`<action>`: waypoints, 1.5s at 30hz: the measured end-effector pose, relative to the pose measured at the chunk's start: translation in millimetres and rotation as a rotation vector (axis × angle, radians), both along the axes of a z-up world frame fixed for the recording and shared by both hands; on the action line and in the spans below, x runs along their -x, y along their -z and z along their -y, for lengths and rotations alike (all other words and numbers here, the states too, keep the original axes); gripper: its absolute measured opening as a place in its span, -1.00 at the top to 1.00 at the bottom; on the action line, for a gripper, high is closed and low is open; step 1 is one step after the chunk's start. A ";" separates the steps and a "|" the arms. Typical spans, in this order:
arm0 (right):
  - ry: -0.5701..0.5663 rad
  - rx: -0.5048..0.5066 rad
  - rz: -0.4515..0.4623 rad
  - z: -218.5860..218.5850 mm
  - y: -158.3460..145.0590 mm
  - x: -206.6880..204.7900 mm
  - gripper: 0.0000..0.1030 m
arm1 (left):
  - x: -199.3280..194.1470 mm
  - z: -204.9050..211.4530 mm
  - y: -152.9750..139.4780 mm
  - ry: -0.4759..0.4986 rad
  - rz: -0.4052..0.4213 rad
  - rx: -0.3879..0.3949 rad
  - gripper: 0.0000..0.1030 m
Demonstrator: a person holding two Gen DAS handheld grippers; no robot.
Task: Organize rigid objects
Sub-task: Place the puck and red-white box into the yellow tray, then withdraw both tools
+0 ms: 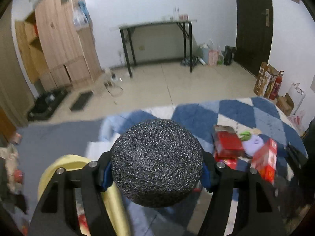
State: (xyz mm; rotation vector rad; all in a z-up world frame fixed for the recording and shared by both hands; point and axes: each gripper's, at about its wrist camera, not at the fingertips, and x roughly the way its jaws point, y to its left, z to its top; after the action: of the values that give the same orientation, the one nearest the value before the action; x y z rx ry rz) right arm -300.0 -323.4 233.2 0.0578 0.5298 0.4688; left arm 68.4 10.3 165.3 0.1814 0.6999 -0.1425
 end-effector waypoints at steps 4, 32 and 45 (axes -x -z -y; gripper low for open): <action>-0.001 -0.075 0.044 14.1 -21.1 15.2 -0.80 | 52.6 -13.0 -11.6 -0.085 0.021 -0.110 -0.34; -0.520 0.308 0.085 -303.9 -28.7 54.1 -0.80 | 29.1 -270.8 95.6 -0.600 0.024 0.242 -0.34; -0.596 0.462 0.005 -388.7 20.6 9.0 -0.80 | 3.0 -254.1 128.5 -0.523 -0.043 0.259 -0.36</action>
State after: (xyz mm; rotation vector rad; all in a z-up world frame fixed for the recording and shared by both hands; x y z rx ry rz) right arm -309.0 65.3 212.6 -0.5580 0.6378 0.9134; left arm 65.4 264.3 36.8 -0.2552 0.7437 0.2644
